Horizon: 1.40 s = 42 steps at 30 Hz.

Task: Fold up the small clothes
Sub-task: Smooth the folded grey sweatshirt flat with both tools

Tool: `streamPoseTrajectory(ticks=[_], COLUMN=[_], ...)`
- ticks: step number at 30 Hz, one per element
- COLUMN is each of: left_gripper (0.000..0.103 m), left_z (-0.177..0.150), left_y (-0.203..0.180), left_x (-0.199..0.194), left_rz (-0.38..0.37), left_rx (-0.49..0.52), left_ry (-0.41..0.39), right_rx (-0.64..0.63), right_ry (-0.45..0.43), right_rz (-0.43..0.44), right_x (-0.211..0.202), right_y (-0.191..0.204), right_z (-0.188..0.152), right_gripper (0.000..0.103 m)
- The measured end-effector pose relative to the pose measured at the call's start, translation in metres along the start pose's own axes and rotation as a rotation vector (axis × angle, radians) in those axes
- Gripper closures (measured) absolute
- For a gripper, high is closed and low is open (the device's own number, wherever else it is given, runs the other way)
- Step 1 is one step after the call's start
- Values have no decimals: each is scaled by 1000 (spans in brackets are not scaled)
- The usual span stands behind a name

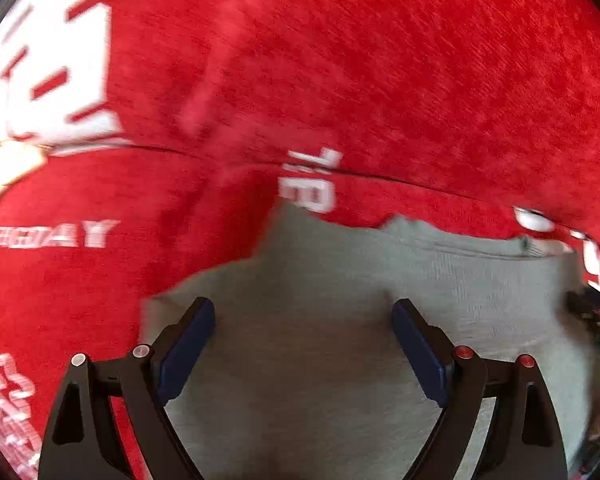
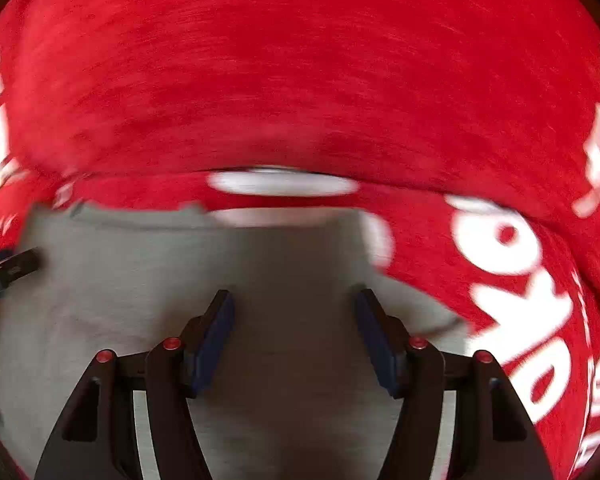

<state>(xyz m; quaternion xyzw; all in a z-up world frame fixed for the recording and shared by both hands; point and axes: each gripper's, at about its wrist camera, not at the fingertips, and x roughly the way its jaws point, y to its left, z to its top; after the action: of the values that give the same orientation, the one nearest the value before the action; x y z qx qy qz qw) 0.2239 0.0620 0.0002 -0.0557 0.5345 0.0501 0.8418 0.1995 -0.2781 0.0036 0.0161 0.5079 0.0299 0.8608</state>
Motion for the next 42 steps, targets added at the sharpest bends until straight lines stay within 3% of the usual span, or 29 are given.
streamPoseTrajectory(ticks=[2, 3, 7, 12, 15, 18, 22, 27, 28, 33, 38, 42], left_gripper=[12, 12, 12, 12, 12, 12, 12, 12, 12, 12, 12, 12], left_z=[-4, -8, -39, -86, -101, -112, -119, -126, -129, -152, -177, -184], left_y=[4, 5, -17, -44, -41, -28, -2, 9, 10, 2, -7, 3], left_x=[-18, -26, -58, -66, -68, -69, -73, -83, -89, -108, -101, -98], left_rz=[6, -13, -104, -60, -29, -9, -11, -3, -2, -47, -45, -55], left_rx=[4, 2, 30, 126, 129, 112, 57, 27, 21, 37, 69, 64], left_ry=[-30, -37, -69, -60, -50, -40, -36, -36, -42, -64, -32, -40], right_rx=[20, 11, -38, -187, -237, -209, -87, -64, -70, -112, -204, -224], right_ry=[-13, -37, -96, -82, -59, -80, -58, -58, -66, -108, -71, -62], right_rz=[-87, -87, 23, 47, 15, 2, -9, -71, -83, 22, 67, 67], right_x=[-12, -23, -63, -73, -63, -62, -74, -94, -101, -123, -108, -94], right_y=[-10, -10, 16, 78, 91, 73, 22, -1, 2, 36, 90, 92], right_z=[-4, -9, -37, -79, -98, -104, -109, -119, -122, -142, -165, -177], right_gripper=[36, 36, 35, 33, 32, 25, 25, 25, 25, 25, 25, 25])
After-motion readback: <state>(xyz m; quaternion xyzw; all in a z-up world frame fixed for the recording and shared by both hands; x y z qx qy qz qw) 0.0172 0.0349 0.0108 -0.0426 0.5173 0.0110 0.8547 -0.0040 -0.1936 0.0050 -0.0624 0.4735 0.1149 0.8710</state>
